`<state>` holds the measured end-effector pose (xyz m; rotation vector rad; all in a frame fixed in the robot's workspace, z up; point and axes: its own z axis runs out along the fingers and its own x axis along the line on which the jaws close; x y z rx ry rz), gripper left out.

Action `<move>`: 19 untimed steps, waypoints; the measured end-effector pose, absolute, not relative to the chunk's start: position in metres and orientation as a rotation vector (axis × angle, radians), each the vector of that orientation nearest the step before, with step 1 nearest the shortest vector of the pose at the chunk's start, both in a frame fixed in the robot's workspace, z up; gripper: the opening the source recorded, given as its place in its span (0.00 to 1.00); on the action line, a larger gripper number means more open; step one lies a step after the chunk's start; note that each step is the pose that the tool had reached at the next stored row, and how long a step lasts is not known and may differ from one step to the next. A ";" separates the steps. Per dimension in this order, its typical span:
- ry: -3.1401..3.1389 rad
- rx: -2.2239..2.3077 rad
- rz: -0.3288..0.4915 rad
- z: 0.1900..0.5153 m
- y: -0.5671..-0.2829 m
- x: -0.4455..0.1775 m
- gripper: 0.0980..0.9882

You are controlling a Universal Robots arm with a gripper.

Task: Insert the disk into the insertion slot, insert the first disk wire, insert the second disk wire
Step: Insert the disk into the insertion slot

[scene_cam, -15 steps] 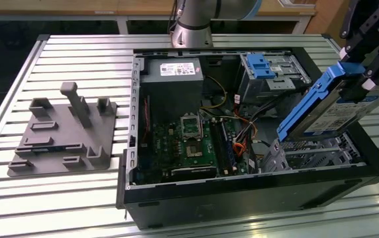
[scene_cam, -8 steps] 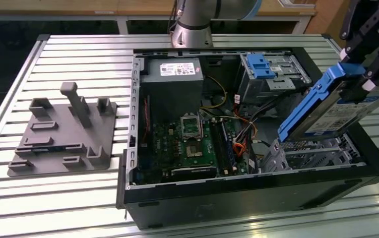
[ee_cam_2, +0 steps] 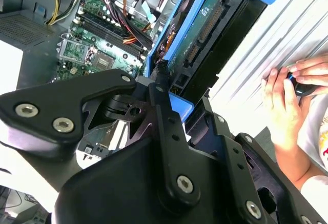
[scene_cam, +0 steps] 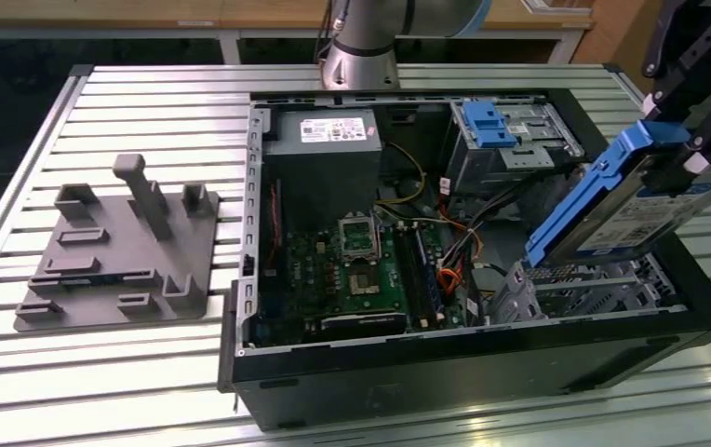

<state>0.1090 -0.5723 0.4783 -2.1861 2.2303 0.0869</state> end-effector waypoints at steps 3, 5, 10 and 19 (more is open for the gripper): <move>2.234 -2.183 0.087 0.478 -0.572 0.112 0.30; 2.236 -2.180 0.087 0.477 -0.572 0.113 0.30; 2.237 -2.179 0.087 0.477 -0.572 0.113 0.30; 2.238 -2.178 0.087 0.477 -0.571 0.115 0.30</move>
